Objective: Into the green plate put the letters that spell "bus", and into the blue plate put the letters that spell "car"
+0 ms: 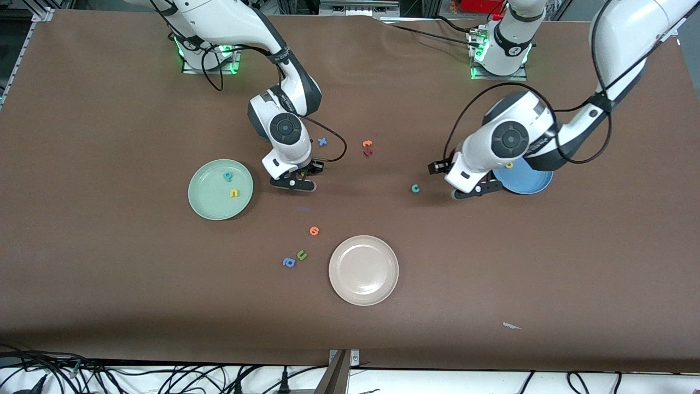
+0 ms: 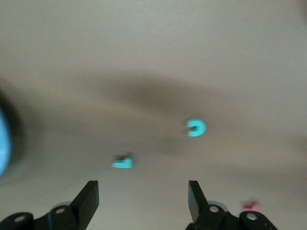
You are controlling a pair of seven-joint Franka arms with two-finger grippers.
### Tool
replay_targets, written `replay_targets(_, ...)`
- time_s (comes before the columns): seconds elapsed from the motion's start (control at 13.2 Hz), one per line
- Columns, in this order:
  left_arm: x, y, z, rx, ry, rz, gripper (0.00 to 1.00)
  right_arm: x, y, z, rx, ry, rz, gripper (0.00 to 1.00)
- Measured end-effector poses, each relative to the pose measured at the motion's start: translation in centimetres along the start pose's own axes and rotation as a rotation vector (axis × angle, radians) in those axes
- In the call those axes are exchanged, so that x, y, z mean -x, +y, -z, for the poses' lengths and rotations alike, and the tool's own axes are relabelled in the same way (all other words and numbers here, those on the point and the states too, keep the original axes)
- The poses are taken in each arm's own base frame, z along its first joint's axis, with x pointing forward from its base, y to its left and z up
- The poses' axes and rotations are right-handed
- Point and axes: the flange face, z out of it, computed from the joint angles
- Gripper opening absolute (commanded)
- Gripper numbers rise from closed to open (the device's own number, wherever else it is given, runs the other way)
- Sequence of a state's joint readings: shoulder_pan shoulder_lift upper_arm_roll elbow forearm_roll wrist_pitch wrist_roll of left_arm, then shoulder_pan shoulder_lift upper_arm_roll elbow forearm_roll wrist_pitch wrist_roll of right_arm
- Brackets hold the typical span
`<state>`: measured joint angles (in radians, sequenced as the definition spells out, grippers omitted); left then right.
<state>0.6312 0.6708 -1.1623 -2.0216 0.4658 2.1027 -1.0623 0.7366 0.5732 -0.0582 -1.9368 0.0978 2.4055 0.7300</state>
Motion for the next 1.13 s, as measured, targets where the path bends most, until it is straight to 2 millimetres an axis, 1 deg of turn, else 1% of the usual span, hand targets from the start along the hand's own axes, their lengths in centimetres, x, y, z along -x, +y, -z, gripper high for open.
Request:
replay_targets(0.08, 0.2, 0.9, -0.6, 0.015, 0.013, 0.022, 0.84, -0.2, 0.2, 0.3, 0.006, -0.003, -0.002, 0.13)
replay_targets(0.15, 0.0, 1.6, -1.5, 0.023, 0.026, 0.040, 0.84, -0.7, 0.7, 1.0, 0.018, -0.009, -0.006, 0.13)
replay_targets(0.23, -0.4, 2.3, -2.6, 0.022, 0.039, 0.058, 0.84, -1.5, 1.4, 2.2, 0.035, -0.019, 0.001, 0.14)
replay_targets(0.3, -0.9, 2.9, -3.8, 0.013, 0.055, 0.075, 0.84, -2.6, 2.8, 3.9, 0.054, -0.031, 0.025, 0.14)
replay_targets(0.38, -1.3, 3.5, -4.7, 0.000, 0.067, 0.088, 0.84, -3.9, 4.8, 5.8, 0.069, -0.041, 0.061, 0.14)
replay_targets(0.45, -1.4, 4.1, -5.3, -0.010, 0.074, 0.100, 0.83, -5.4, 7.3, 7.6, 0.081, -0.051, 0.104, 0.14)
replay_targets(0.53, -1.4, 4.6, -5.6, -0.005, 0.079, 0.116, 0.83, -6.9, 10.1, 8.9, 0.090, -0.060, 0.148, 0.14)
replay_targets(0.6, -1.4, 4.9, -5.7, 0.007, 0.082, 0.136, 0.83, -8.3, 12.8, 9.7, 0.097, -0.066, 0.195, 0.14)
replay_targets(0.76, -1.2, 5.2, -6.6, 0.005, 0.078, 0.165, 0.83, -10.3, 17.3, 9.8, 0.108, -0.072, 0.267, 0.14)
replay_targets(0.83, -1.2, 5.2, -7.6, -0.013, 0.079, 0.177, 0.83, -11.1, 19.1, 9.4, 0.110, -0.071, 0.298, 0.14)
replay_targets(0.98, -1.2, 5.4, -9.6, -0.036, 0.090, 0.194, 0.83, -12.2, 22.0, 7.7, 0.110, -0.059, 0.335, 0.14)
replay_targets(1.06, -1.1, 5.5, -10.1, -0.038, 0.091, 0.206, 0.82, -12.5, 23.3, 6.5, 0.113, -0.055, 0.344, 0.14)
replay_targets(1.13, -1.1, 5.5, -10.4, -0.037, 0.090, 0.211, 0.78, -12.4, 24.5, 5.0, 0.118, -0.055, 0.347, 0.14)
